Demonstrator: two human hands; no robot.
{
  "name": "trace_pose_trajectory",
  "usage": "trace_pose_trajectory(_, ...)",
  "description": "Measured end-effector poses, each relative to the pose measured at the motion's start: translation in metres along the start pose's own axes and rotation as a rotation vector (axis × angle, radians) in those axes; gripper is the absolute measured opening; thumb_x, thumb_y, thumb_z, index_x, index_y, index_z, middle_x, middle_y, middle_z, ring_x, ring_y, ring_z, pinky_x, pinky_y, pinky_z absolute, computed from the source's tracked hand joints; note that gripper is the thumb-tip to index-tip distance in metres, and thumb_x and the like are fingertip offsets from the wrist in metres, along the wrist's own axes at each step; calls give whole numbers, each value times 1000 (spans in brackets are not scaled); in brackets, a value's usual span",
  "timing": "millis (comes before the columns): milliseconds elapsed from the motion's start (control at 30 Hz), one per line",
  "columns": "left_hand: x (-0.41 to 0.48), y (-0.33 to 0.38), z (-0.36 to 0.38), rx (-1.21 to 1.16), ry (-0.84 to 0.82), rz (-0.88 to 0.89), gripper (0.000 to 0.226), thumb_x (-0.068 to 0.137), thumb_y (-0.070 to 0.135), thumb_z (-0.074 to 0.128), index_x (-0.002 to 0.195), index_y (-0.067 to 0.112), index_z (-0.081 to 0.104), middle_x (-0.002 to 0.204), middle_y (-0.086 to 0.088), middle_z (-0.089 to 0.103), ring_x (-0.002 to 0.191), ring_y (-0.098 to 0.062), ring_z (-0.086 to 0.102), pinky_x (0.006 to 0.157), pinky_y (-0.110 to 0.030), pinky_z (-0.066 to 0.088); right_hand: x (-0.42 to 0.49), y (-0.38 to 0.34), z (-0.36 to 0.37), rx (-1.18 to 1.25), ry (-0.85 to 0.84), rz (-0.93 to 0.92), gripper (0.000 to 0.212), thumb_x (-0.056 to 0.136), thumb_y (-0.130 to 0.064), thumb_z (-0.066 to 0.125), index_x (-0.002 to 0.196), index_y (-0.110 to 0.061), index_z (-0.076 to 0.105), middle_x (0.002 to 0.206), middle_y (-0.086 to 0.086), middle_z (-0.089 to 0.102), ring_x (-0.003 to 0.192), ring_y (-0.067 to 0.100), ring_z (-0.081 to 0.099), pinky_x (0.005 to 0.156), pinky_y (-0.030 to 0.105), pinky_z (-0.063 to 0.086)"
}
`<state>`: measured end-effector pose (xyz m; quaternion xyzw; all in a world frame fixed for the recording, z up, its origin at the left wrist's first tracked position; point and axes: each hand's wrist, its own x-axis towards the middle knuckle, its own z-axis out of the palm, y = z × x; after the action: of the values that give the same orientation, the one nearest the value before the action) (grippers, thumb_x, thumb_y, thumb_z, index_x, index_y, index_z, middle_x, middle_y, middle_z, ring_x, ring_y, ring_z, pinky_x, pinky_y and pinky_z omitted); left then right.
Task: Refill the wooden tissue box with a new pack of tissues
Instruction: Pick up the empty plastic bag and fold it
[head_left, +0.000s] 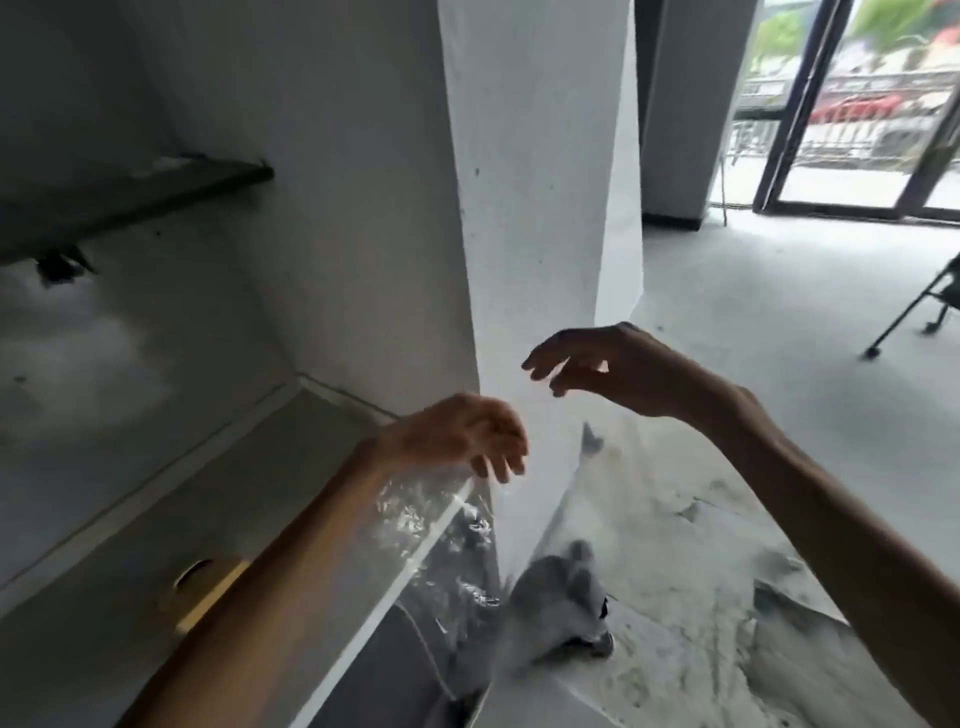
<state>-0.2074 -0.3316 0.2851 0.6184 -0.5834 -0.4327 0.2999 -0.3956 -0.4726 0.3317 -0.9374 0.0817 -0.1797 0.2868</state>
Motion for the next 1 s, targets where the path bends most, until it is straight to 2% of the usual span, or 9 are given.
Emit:
trace_pose_trajectory(100, 26, 20, 4, -29, 122, 64, 7, 92, 7, 60, 89, 7, 66, 80, -8, 75, 64, -21, 70, 55, -28, 54, -43, 37, -42, -30, 442, 235, 35, 89, -19, 67, 121, -33, 61, 109, -10, 70, 90, 6, 69, 81, 23, 54)
trace_pose_trajectory(167, 37, 24, 2, -135, 199, 114, 8, 92, 8, 60, 92, 4, 66, 83, -11, 75, 67, -24, 72, 56, -28, 56, -84, 60, -51, 197, 689, 434, 51, 86, -37, 69, 133, -30, 51, 116, -4, 67, 100, 9, 65, 84, 29, 52)
trace_pose_trajectory(233, 43, 21, 2, -249, 267, 154, 12, 90, 12, 61, 95, 4, 68, 90, -15, 76, 73, -30, 73, 60, -32, 58, -119, 76, -41, 525, 657, 598, 92, 68, -68, 70, 144, -30, 37, 124, -3, 61, 111, 9, 60, 90, 33, 49)
trace_pose_trajectory(300, 45, 19, 3, -349, 303, 145, 17, 89, 18, 62, 98, 6, 69, 97, -16, 75, 79, -34, 73, 65, -35, 59, -138, 85, -17, 763, 483, 706, 116, 48, -81, 71, 147, -34, 33, 131, 1, 60, 116, 18, 61, 95, 39, 50)
trace_pose_trajectory(433, 46, 14, 5, -525, 416, 79, 22, 95, 15, 56, 109, 0, 64, 108, -19, 72, 85, -36, 73, 67, -36, 62, -135, 81, 23, 909, 267, 692, 62, 79, -50, 69, 131, -19, 56, 108, 7, 74, 93, 25, 71, 89, 39, 55)
trace_pose_trajectory(567, 37, 12, 1, -745, 410, 35, 27, 96, 19, 55, 118, 5, 58, 113, -19, 71, 94, -37, 72, 73, -39, 62, -119, 76, 19, 962, 481, 615, 37, 88, -18, 64, 122, -4, 61, 85, 7, 69, 69, 17, 63, 71, 27, 55)
trace_pose_trajectory(700, 23, -2, 5, -667, 285, -57, 33, 92, 12, 60, 122, -1, 55, 114, -20, 70, 95, -38, 71, 77, -39, 61, -110, 77, 10, 1004, 639, 609, 28, 93, -18, 61, 119, -10, 62, 95, 12, 68, 69, 15, 65, 78, 34, 57)
trace_pose_trajectory(833, 24, -1, 11, -668, 402, -19, 31, 91, 4, 59, 121, -7, 56, 107, -21, 72, 85, -34, 73, 67, -34, 61, -117, 75, 0, 961, 330, 632, 31, 93, -23, 59, 125, -22, 61, 111, 14, 72, 92, 30, 71, 82, 40, 58)
trace_pose_trajectory(1000, 20, 1, 14, -586, 185, 8, 40, 90, 13, 63, 129, 16, 55, 119, -13, 69, 94, -39, 71, 74, -37, 61, -124, 77, -2, 1008, 378, 637, 34, 93, -6, 57, 125, -15, 63, 109, 18, 73, 77, 18, 71, 67, 24, 58)
